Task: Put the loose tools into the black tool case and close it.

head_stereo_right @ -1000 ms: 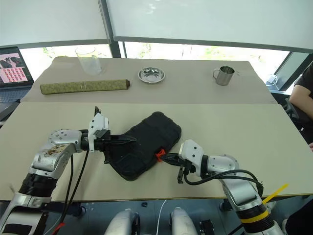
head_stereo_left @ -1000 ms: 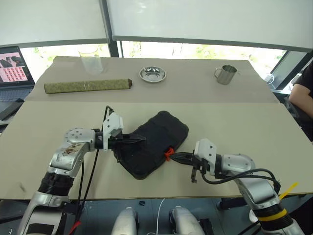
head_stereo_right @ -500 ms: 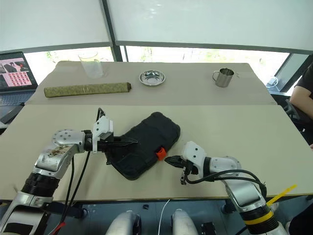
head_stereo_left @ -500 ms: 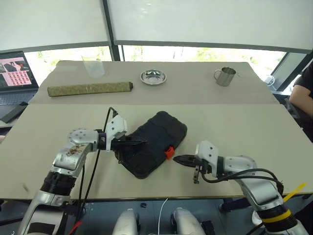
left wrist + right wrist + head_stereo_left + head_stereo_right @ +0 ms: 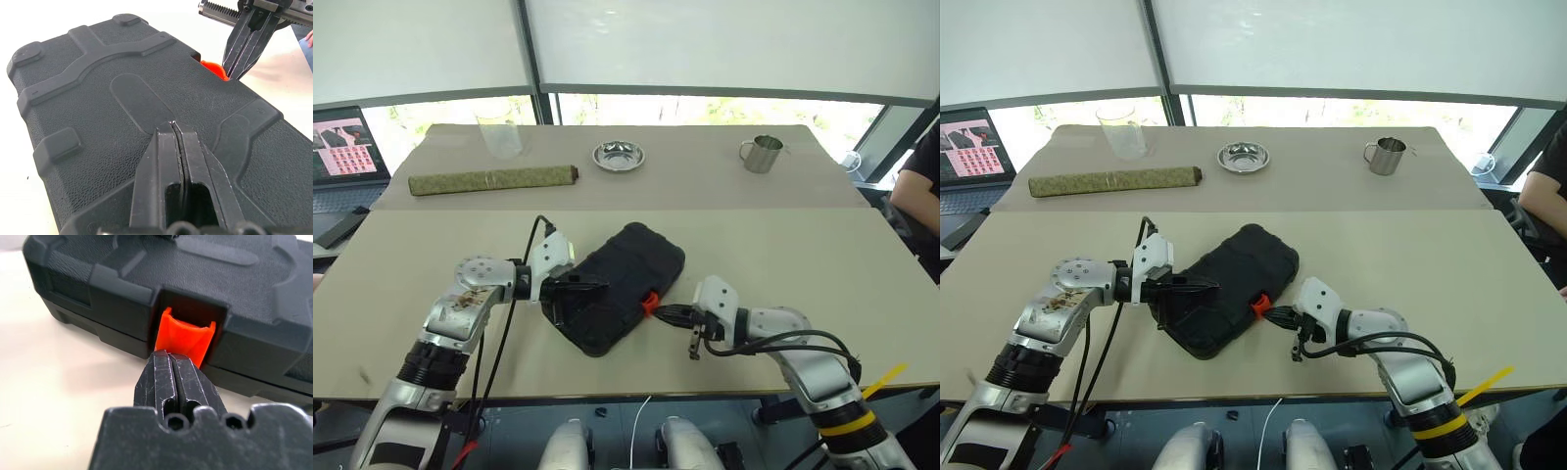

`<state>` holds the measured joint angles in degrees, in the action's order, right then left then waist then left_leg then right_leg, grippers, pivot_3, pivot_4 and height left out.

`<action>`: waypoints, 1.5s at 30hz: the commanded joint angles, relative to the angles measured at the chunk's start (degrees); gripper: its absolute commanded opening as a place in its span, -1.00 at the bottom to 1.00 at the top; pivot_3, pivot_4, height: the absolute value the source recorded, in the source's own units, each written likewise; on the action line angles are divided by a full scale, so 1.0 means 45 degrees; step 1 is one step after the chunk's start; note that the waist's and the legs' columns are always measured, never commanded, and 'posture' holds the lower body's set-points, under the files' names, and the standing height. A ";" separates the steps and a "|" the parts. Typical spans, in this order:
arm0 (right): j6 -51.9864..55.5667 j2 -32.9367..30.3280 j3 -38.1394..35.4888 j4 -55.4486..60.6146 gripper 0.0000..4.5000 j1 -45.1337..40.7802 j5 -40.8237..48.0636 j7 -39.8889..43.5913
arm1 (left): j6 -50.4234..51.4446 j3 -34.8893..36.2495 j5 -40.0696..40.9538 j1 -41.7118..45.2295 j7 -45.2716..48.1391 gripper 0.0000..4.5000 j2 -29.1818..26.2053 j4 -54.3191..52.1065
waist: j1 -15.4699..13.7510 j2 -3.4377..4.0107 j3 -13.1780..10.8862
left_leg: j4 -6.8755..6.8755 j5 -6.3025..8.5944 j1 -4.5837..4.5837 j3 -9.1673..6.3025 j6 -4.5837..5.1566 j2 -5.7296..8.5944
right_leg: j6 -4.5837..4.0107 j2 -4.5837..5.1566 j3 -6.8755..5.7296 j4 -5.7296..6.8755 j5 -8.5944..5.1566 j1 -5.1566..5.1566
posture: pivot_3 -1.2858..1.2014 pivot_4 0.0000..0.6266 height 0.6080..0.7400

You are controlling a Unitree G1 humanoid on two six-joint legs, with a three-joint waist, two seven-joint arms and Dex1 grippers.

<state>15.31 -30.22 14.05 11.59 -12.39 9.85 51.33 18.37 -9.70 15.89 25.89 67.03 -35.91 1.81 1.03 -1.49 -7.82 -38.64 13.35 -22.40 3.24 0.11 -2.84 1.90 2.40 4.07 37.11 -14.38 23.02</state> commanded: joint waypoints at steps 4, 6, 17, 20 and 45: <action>-0.0474 0.0482 0.0162 -0.0360 -0.99 -0.0761 -0.0215 -0.0167 | 0.0725 -0.0762 -0.0466 -0.0556 -0.0020 -0.98 -0.0047 0.0253 | 0.0075 -0.0002 0.0005 | 0.0021 0.0000 0.0019 0.0003 0.0000 -0.0002 | -0.0008 -0.0003 0.0003 0.0001 -0.0006 -0.0004 | 0.03 -0.52 1.00; -0.0515 0.0558 0.0147 -0.0522 -0.99 -0.0915 -0.0240 -0.0156 | 0.0821 -0.0757 -0.0437 -0.0585 -0.0044 -0.98 -0.0050 0.0177 | 0.0192 -0.0005 0.0005 | 0.0027 0.0000 0.0020 0.0004 0.0000 -0.0003 | -0.0009 -0.0008 0.0009 0.0001 -0.0006 0.0002 | 0.03 -0.52 1.00; -0.1020 0.1224 0.0200 -0.1826 -0.99 -0.1567 -0.0510 -0.0044 | 0.1213 -0.0771 -0.0343 -0.0636 -0.0102 -0.98 -0.0003 0.0135 | 0.0322 -0.0006 0.0005 | 0.0072 -0.0001 0.0024 -0.0003 0.0000 -0.0004 | -0.0027 -0.0019 0.0017 0.0001 -0.0016 0.0012 | 0.03 -0.52 1.00; -0.0963 0.1431 0.0248 -0.1828 -0.99 -0.1736 -0.0517 0.0002 | 0.1286 -0.0740 -0.0368 -0.0654 -0.0163 -0.98 0.0010 0.0174 | 0.0324 -0.0006 0.0005 | 0.0076 0.0000 0.0019 -0.0003 0.0000 -0.0003 | -0.0028 -0.0018 0.0019 0.0000 -0.0020 0.0016 | 0.03 -0.52 1.00; -0.5667 -0.2361 -0.4479 -0.2215 0.98 0.1797 0.1943 0.3726 | -0.4403 0.6818 0.0838 -0.7386 -0.1101 0.59 -0.1629 -0.0394 | 0.0289 -0.0075 -0.0066 | 0.0202 0.0002 0.0026 0.0017 -0.0003 -0.0007 | -0.0064 0.0030 0.0007 -0.0041 -0.0082 0.0052 | 0.03 -0.52 1.00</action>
<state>-6.96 -40.07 -3.59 3.33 -4.19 16.96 66.41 2.00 19.15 20.61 -6.33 62.57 -42.97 -0.24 2.33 -1.82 -8.11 -37.73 13.37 -22.29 3.33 0.10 -2.89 1.61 2.58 4.10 36.90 -14.75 23.26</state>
